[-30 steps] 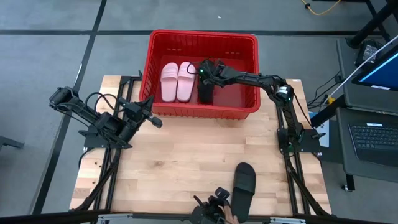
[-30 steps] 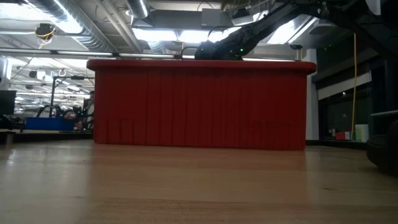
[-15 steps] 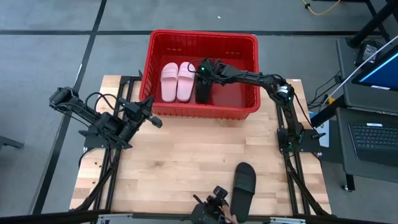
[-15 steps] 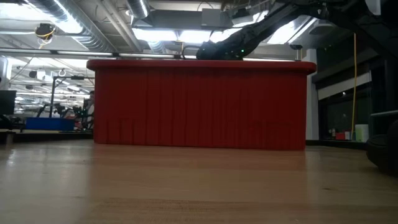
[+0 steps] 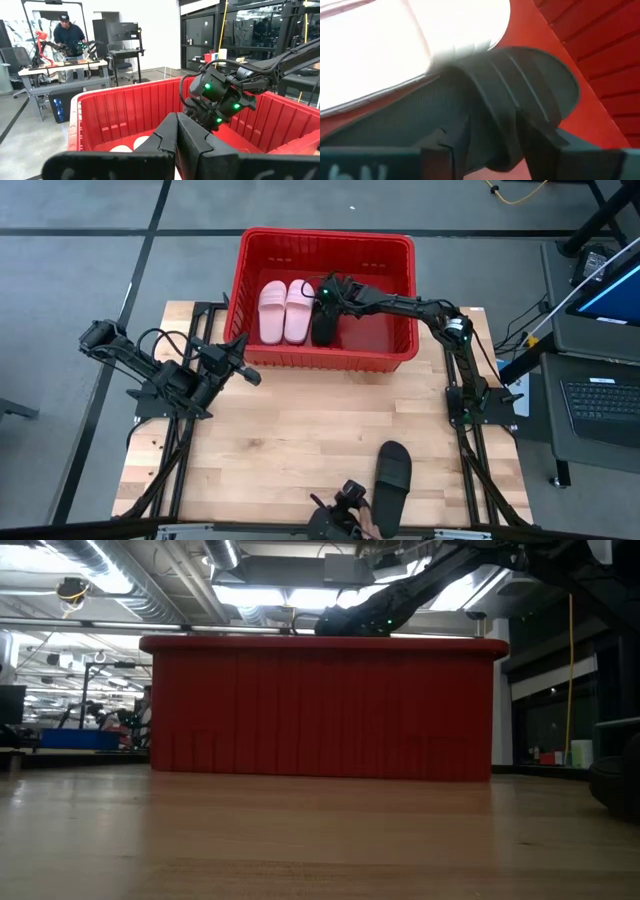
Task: Pick and place slides into bin
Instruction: Put the left black slipper into the red bin, then put the black slipper into the red bin
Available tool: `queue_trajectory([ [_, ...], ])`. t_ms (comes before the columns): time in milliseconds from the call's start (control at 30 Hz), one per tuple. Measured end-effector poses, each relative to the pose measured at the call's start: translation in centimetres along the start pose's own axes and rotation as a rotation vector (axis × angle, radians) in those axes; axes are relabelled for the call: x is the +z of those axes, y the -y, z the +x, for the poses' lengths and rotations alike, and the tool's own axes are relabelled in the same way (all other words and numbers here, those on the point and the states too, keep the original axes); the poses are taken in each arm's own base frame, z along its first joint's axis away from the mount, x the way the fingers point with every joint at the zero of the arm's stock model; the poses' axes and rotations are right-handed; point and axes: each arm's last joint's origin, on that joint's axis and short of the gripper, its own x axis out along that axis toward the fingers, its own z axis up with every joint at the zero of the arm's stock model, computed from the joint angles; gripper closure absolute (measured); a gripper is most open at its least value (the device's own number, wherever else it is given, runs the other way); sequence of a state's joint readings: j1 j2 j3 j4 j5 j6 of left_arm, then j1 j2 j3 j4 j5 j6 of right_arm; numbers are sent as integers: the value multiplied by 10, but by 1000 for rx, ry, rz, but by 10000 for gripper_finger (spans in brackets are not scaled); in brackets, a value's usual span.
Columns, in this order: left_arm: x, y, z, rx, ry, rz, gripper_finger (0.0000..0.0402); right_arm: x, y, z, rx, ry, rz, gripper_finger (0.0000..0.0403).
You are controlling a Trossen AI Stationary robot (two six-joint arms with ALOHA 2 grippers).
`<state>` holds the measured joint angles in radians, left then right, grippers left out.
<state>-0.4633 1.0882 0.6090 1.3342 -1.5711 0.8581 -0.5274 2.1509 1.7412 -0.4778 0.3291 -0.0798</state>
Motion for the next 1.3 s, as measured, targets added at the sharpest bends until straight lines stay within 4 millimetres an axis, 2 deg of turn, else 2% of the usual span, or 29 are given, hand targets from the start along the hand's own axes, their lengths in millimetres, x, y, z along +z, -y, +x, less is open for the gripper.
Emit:
queue_trajectory([
  [133, 0, 0, 0, 0, 0, 0, 399, -2, 0, 0, 5, -20, -11, 232],
  [433, 0, 0, 0, 0, 0, 0, 399, -1, -6, -4, 109, -11, -25, 236],
  [767, 0, 0, 0, 0, 0, 0, 398, 18, 7, -54, 112, 100, -21, 237],
  [933, 0, 0, 0, 0, 0, 0, 400, 25, 6, -82, 134, 148, -71, 240],
  [1033, 0, 0, 0, 0, 0, 1, 399, 29, 2, -100, 146, 189, -110, 264],
  [1233, 0, 0, 0, -1, 0, 1, 400, 37, 3, -152, 157, 310, -158, 381],
  [1300, 0, 0, 0, -2, 0, 1, 400, 39, 4, -169, 160, 350, -161, 393],
])
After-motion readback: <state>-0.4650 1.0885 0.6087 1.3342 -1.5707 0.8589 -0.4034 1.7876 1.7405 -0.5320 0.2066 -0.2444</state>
